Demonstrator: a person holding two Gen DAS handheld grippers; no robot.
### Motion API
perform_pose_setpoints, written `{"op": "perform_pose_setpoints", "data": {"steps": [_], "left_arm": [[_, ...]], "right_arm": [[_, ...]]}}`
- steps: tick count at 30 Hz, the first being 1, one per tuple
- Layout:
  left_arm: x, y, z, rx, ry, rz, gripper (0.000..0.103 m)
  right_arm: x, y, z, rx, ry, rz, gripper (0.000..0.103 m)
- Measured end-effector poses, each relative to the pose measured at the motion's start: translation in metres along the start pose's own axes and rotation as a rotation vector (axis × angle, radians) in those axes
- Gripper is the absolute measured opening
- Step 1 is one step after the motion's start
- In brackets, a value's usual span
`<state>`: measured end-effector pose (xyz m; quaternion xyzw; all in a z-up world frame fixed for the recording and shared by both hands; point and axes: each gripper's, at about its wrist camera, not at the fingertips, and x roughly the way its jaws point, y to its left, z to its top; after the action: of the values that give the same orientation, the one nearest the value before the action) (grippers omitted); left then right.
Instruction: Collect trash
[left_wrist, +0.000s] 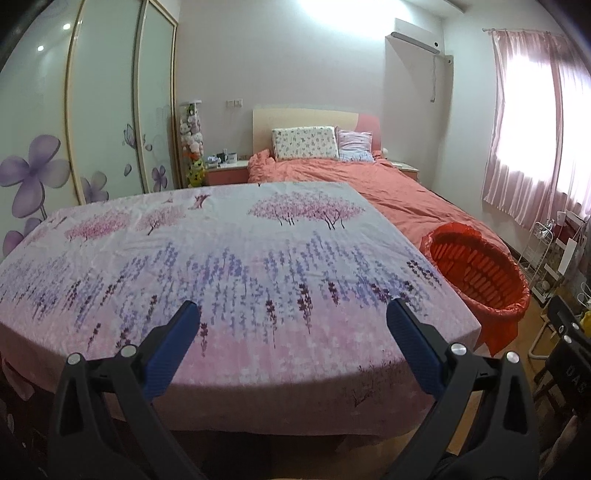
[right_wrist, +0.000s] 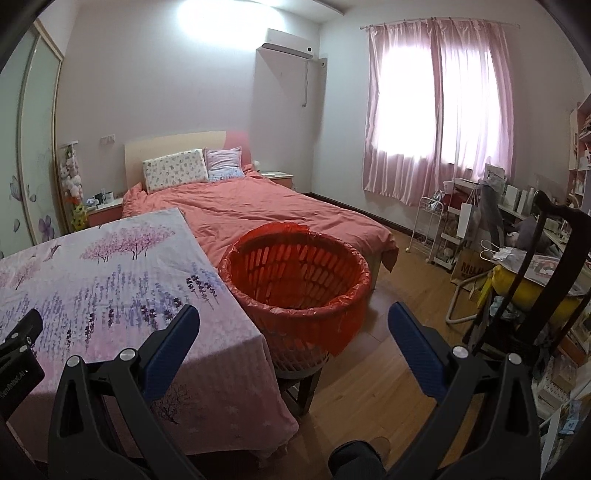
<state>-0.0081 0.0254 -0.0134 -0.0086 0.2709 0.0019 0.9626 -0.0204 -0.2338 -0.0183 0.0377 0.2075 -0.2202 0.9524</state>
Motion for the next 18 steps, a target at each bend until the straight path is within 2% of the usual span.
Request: {"op": "perform_pose_setpoints", "data": {"steps": [18], "left_arm": [[0.0085,-0.0036,-0.0067,-0.007,0.047,-0.009,0.099]], "right_arm": [[0.0103,-0.0013,-0.0091,-0.009,0.099,0.021,0.101]]}}
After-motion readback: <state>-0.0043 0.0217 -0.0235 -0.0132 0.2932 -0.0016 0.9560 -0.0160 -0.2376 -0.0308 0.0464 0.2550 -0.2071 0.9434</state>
